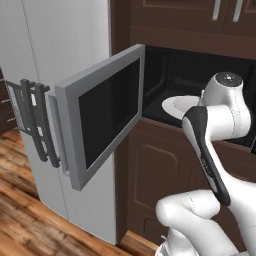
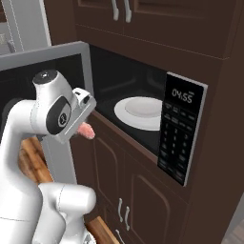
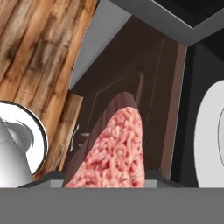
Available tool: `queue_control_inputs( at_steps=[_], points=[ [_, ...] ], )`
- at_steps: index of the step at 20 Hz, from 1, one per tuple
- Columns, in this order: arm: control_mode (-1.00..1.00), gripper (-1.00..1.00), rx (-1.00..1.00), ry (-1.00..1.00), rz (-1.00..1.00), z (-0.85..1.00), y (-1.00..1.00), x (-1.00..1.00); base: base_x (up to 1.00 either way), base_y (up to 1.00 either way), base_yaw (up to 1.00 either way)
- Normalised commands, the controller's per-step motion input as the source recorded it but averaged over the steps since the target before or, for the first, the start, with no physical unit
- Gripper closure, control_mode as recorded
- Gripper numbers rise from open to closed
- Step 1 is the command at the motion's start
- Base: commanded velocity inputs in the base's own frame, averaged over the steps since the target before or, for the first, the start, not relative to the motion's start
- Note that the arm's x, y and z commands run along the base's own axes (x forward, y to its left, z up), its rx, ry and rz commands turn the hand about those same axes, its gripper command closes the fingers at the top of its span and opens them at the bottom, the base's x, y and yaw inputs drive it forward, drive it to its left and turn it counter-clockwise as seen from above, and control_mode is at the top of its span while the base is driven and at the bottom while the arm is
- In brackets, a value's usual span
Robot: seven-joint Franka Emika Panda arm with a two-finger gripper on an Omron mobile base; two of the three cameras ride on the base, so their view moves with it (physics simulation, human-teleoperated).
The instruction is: Pick the steak from the counter and place it in the microwave. Then turn on the microwave.
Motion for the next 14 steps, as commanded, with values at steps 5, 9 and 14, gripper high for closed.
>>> queue_control_inputs(
  at_steps=[5, 9, 14],
  points=[
    [-1.0, 1.0, 0.0, -0.04, 0.0, 0.16, -0.16, 0.12, 0.0, 0.0, 0.0],
    [-1.0, 1.0, -0.01, -0.07, 0.0, 0.1, -0.07, 0.07, 0.0, 0.0, 0.0],
    [-1.0, 1.0, -0.05, -0.07, 0.0, 0.01, 0.0, 0.11, 0.0, 0.0, 0.0]
  ],
)
